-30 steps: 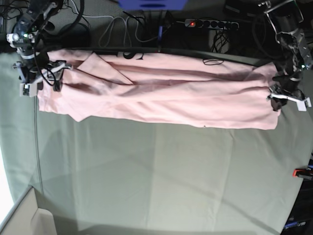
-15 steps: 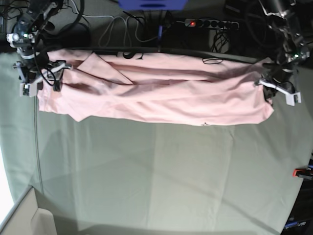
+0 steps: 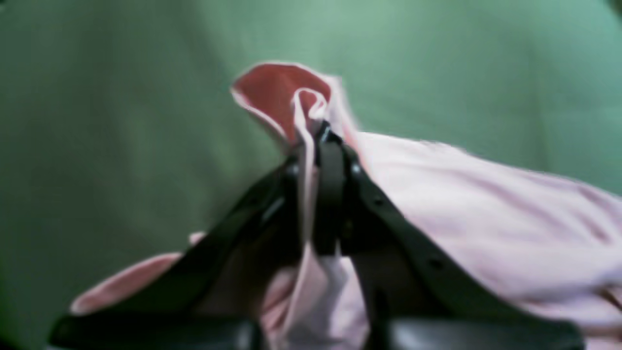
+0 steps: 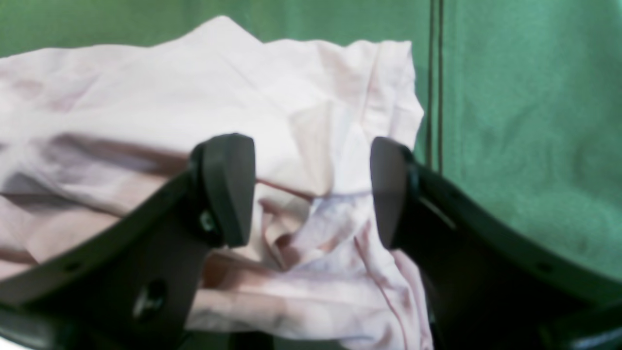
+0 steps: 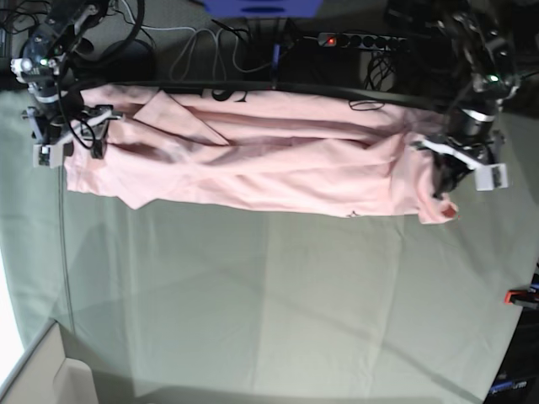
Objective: Layout the t-shirt on the table in an organized manner, then fold the t-shirt properly
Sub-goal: 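Grasp the strip end with the left gripper and lift it, then carry the strip end with the left gripper toward the right gripper, folding it over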
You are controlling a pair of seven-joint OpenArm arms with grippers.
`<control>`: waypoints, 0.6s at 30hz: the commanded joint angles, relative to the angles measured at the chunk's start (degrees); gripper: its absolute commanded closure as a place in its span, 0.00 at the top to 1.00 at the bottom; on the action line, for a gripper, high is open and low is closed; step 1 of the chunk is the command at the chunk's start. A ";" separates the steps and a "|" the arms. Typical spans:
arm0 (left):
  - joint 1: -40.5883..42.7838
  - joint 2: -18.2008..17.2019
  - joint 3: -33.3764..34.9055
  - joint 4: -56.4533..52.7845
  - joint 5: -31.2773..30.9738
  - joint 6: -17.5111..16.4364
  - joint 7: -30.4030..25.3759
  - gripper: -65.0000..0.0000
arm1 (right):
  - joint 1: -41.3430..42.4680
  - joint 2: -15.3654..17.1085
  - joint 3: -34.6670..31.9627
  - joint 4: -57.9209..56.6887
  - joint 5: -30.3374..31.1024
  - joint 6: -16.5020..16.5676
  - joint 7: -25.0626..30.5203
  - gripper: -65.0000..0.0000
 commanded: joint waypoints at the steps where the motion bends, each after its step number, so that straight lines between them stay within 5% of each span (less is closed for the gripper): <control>1: 0.62 0.75 1.34 2.73 -0.79 -0.28 -1.64 0.00 | 0.24 0.18 -0.06 1.13 0.86 0.19 1.19 0.58; 10: 0.27 5.32 13.91 2.64 -0.35 0.33 -2.08 0.00 | 0.15 0.27 -1.38 1.13 0.86 0.19 1.19 0.58; 18: -2.63 10.06 23.75 -3.34 14.59 0.33 -2.26 0.00 | 0.24 0.27 -1.38 1.13 0.86 0.19 1.19 0.58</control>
